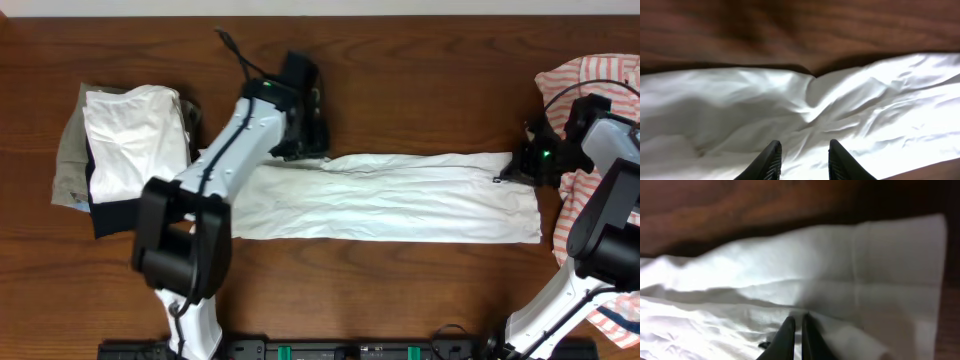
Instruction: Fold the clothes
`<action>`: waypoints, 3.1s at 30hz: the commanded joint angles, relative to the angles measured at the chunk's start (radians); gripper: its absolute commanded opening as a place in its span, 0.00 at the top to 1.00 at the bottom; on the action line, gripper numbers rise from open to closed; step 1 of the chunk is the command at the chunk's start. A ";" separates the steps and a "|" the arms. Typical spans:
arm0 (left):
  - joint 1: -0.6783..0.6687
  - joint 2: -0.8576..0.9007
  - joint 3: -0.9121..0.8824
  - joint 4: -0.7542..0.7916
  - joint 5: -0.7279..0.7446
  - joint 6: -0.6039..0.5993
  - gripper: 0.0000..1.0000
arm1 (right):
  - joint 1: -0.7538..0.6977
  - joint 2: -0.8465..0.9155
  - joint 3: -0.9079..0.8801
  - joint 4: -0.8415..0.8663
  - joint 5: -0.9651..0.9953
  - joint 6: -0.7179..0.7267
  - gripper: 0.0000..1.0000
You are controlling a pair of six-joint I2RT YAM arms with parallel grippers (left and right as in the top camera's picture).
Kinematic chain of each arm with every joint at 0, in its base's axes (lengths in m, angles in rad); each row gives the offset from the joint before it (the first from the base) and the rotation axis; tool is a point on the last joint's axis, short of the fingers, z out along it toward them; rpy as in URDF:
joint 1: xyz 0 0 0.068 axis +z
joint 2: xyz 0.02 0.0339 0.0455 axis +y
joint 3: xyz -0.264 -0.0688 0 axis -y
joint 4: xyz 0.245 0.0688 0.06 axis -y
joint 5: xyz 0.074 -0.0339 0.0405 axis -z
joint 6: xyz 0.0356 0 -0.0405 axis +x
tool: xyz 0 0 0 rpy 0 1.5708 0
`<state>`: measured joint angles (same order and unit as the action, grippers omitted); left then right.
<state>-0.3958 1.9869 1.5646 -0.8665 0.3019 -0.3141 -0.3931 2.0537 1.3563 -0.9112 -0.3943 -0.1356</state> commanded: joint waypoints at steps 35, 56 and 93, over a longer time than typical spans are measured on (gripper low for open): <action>-0.084 0.151 -0.026 -0.124 -0.140 -0.028 0.52 | 0.005 -0.023 -0.007 0.003 0.066 0.011 0.94; -0.070 0.151 -0.027 -0.123 -0.138 0.025 0.31 | -0.089 -0.134 0.154 -0.103 0.054 -0.003 0.40; -0.070 0.151 -0.027 -0.127 -0.138 0.025 0.30 | -0.093 0.012 -0.097 -0.018 -0.001 -0.037 0.40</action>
<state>-0.4759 2.1246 1.5482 -0.9874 0.2016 -0.3092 -0.5060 2.0254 1.3197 -0.9482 -0.3611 -0.1680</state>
